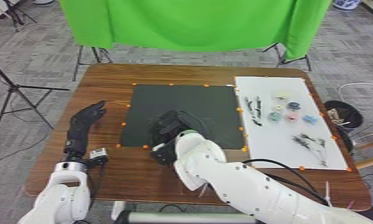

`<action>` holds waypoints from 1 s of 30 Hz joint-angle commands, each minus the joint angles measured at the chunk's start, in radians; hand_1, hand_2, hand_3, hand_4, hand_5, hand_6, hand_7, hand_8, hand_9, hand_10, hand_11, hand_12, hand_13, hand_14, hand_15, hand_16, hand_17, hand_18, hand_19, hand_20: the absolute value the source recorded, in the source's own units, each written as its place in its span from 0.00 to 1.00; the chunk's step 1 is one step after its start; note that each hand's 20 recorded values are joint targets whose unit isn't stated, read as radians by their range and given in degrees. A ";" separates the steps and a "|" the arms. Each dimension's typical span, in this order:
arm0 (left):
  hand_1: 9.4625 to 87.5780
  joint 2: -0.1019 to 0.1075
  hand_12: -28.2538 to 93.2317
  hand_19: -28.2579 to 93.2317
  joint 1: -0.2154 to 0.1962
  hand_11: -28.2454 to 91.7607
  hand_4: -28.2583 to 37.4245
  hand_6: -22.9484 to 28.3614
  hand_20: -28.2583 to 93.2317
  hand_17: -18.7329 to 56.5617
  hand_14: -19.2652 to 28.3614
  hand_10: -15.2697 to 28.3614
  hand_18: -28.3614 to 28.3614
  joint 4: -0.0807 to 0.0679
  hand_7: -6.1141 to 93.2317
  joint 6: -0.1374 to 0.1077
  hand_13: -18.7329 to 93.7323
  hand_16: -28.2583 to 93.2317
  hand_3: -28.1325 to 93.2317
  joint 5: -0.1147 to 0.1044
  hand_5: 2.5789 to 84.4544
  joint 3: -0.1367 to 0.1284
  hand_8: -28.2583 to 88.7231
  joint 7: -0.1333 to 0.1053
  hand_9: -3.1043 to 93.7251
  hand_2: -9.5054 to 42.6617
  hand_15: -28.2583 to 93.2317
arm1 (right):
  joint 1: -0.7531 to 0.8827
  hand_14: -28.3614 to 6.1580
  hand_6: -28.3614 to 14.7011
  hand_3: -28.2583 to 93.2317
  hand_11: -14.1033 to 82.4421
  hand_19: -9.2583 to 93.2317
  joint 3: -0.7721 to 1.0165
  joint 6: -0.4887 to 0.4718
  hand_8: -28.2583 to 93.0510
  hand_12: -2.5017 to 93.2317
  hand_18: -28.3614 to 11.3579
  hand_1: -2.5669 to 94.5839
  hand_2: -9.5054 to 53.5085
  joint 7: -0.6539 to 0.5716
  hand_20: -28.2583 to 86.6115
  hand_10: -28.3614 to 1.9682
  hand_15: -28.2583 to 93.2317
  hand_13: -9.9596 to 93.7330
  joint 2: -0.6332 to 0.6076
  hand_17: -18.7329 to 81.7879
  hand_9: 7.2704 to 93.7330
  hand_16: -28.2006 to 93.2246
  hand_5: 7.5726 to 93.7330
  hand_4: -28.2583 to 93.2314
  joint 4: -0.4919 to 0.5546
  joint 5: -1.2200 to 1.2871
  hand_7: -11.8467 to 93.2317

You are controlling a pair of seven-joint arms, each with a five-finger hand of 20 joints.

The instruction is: Arrange flowers

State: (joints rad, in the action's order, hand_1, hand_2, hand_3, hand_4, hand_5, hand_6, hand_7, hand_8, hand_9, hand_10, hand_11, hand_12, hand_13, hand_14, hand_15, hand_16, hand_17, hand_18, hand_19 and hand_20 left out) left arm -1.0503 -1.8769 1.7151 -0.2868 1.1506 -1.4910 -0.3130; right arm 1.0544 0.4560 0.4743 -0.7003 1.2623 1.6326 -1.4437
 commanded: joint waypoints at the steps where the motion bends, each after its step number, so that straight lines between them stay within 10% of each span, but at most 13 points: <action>1: 0.07 -0.010 0.31 0.26 0.000 0.37 0.00 0.45 0.35 0.30 0.69 0.65 0.67 -0.019 0.22 0.019 0.45 0.23 0.85 -0.006 0.51 0.007 0.16 0.009 0.50 0.08 0.34 | 0.021 0.67 0.55 0.79 0.35 0.82 -0.015 -0.048 0.31 0.21 0.55 0.33 0.15 0.030 0.59 0.41 0.59 1.00 -0.037 0.92 0.85 0.41 0.67 0.29 0.012 0.014 0.49; 4: 0.07 -0.011 0.31 0.26 0.005 0.37 0.00 0.45 0.35 0.30 0.69 0.65 0.67 -0.021 0.22 0.022 0.45 0.23 0.85 -0.005 0.51 0.009 0.16 0.010 0.50 0.08 0.34 | 0.024 0.66 0.56 0.80 0.33 0.85 -0.018 -0.062 0.15 0.20 0.53 0.28 0.17 0.040 0.56 0.41 0.59 1.00 -0.041 0.92 0.83 0.41 0.66 0.27 0.018 0.009 0.49; 30: 0.07 -0.002 0.31 0.26 -0.012 0.37 0.00 0.45 0.35 0.30 0.70 0.64 0.68 -0.005 0.22 0.016 0.45 0.23 0.85 -0.013 0.51 -0.018 0.16 0.005 0.50 0.08 0.34 | -0.070 0.65 0.57 0.80 0.31 0.90 0.043 -0.057 0.17 0.18 0.50 0.26 0.16 0.140 0.49 0.40 0.60 1.00 -0.157 0.90 0.83 0.41 0.66 0.26 0.152 0.141 0.42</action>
State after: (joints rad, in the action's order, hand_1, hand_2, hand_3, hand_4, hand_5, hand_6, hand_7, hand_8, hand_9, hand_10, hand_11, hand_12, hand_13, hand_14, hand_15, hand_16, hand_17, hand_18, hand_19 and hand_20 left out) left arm -1.0504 -1.8663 1.7062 -0.2724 1.1500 -1.4898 -0.3109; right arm 1.0551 0.4522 0.4182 -0.6200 1.2019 1.6909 -1.3329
